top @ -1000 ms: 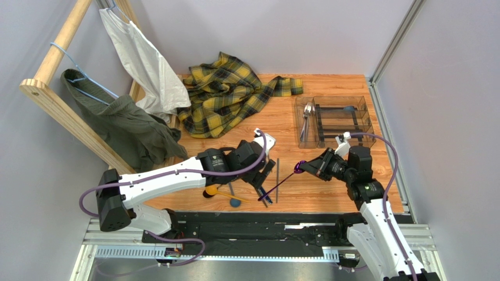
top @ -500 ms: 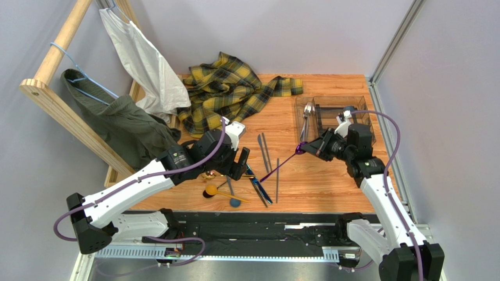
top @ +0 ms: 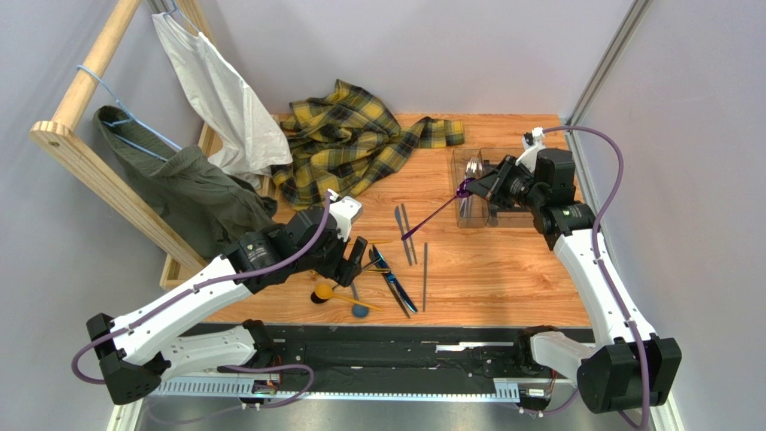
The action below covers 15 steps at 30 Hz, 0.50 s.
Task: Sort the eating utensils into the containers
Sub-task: Place the spoon in the storage box.
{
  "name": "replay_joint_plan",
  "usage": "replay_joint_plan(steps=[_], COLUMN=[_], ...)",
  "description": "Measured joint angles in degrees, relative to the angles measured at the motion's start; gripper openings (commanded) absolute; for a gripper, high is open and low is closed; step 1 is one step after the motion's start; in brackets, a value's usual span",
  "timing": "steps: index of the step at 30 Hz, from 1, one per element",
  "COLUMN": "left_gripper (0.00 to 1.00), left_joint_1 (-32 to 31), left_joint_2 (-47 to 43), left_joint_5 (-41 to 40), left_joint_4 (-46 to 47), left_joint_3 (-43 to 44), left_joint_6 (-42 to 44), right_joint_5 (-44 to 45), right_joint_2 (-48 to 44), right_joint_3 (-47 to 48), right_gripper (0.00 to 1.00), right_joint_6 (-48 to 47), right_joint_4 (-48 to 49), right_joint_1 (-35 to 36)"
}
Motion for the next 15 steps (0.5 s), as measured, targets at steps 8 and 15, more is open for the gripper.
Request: replay_joint_plan(steps=[8,15], left_gripper=[0.86,0.86], left_joint_1=[1.1,1.5], left_joint_2=[-4.7,-8.0], left_joint_5=[0.1,-1.0], left_joint_4=[-1.0,-1.4], left_joint_3=[-1.8,-2.1], left_joint_6=[1.3,1.4], right_joint_5=[3.1,5.5], right_joint_2=[5.6,14.0], right_joint_3=[3.3,11.3], right_gripper=[0.00,0.00], right_joint_6=[-1.2,-1.2], right_joint_4=[-0.6,-1.4], right_joint_1=[-1.7,-9.7])
